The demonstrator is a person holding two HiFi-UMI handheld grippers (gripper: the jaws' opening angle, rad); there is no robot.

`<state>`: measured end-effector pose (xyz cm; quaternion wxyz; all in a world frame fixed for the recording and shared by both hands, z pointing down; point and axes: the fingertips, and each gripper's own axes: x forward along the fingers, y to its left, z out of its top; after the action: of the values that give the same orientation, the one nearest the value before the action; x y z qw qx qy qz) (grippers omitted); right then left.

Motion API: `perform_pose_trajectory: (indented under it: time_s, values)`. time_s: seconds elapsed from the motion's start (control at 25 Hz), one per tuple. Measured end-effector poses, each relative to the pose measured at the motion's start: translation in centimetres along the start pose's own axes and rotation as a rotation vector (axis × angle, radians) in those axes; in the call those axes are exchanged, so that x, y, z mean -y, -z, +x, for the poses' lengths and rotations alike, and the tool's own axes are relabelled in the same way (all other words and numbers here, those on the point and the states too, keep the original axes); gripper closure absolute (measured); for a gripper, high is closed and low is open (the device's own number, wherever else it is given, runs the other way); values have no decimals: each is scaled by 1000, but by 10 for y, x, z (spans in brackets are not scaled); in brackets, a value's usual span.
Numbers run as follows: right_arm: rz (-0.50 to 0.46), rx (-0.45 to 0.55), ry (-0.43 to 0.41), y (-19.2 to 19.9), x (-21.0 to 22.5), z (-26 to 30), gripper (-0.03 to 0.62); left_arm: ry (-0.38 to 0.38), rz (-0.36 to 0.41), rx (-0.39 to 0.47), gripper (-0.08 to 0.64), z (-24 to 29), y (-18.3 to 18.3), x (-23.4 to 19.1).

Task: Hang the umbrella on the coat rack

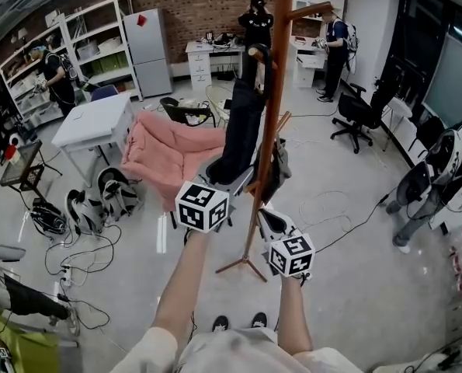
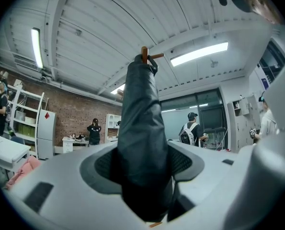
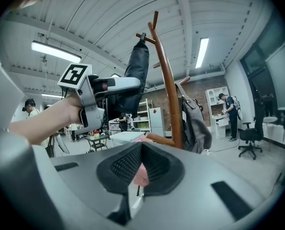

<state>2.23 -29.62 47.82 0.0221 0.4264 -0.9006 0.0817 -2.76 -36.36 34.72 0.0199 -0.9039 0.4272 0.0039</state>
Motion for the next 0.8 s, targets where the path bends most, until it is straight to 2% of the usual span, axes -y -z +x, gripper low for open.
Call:
perform_pose_trajectory:
  time_s: [0.44,0.8]
  values:
    - [3,-2,16,4,7,-7,588,2,-9,-39,285,7,16,3]
    - [-1,-1,25,2,11,-9,588,19,-24,-36,285,13,20,4]
